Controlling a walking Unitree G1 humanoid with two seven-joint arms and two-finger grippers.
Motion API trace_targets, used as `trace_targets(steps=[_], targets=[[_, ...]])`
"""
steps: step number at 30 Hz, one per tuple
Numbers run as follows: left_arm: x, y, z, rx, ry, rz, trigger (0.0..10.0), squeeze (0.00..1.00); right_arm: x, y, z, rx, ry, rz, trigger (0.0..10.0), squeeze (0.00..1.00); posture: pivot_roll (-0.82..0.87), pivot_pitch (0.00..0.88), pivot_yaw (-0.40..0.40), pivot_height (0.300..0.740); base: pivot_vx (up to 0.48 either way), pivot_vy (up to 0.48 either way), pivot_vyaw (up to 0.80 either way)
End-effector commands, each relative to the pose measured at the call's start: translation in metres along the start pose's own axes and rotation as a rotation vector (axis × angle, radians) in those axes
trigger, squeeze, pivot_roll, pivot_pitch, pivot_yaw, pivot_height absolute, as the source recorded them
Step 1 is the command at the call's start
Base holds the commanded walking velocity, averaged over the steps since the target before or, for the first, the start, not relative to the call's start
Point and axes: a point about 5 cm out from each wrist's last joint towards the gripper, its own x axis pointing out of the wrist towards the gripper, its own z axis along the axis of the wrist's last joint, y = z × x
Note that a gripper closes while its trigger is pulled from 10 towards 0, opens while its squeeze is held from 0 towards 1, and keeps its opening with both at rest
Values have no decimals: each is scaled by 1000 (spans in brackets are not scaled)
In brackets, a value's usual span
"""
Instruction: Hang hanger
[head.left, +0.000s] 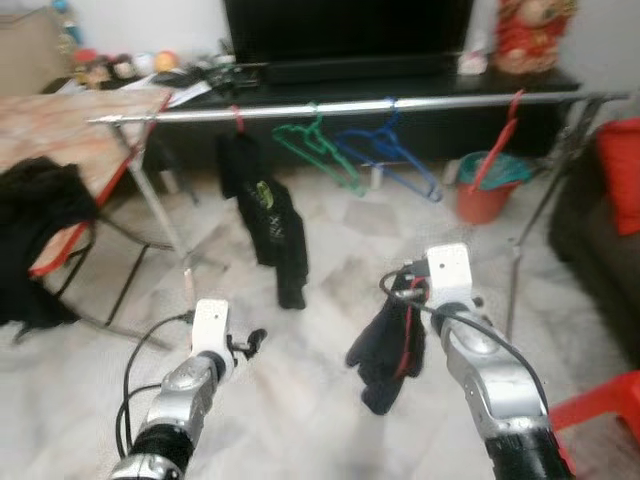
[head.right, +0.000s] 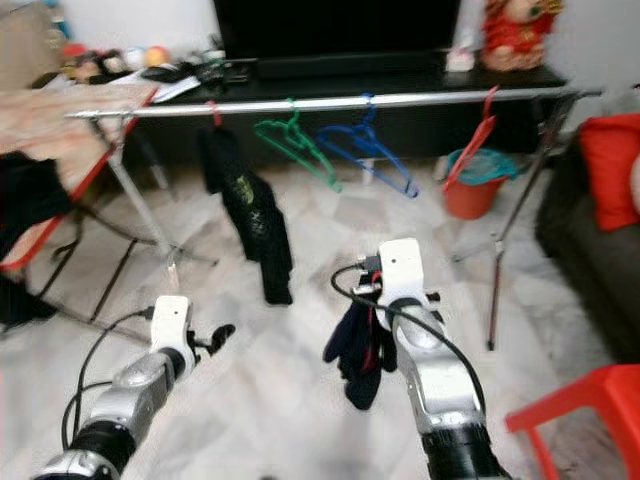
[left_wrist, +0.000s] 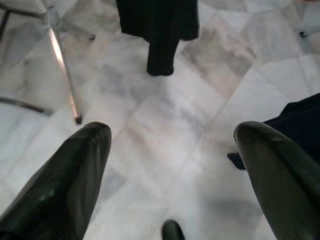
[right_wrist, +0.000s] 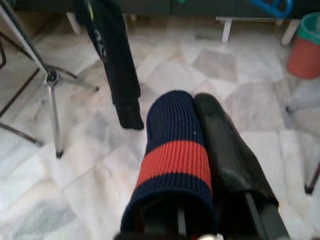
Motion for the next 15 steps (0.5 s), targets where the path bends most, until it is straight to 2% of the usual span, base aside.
trace_targets(steps=[1,3,10,15], targets=[[1,1,4,18,-11,-2,10000,0,0,2,11,4,-42,2,10000,0,-175,0,79,740,-304,0,0],[1,1,6,24,-12,-5,10000,0,0,2,14,23,-56,-5,10000,0,-172,0,80,740,-304,0,0],[2,-1,11,42,-17,-37,10000,0,1,5,18,6,-48,6,10000,0,-169,0,83,740,-306,0,0],[1,-3,13,82,-17,-64,10000,0,0,19,12,-16,21,103,10000,0,-165,0,86,740,-296,0,0]])
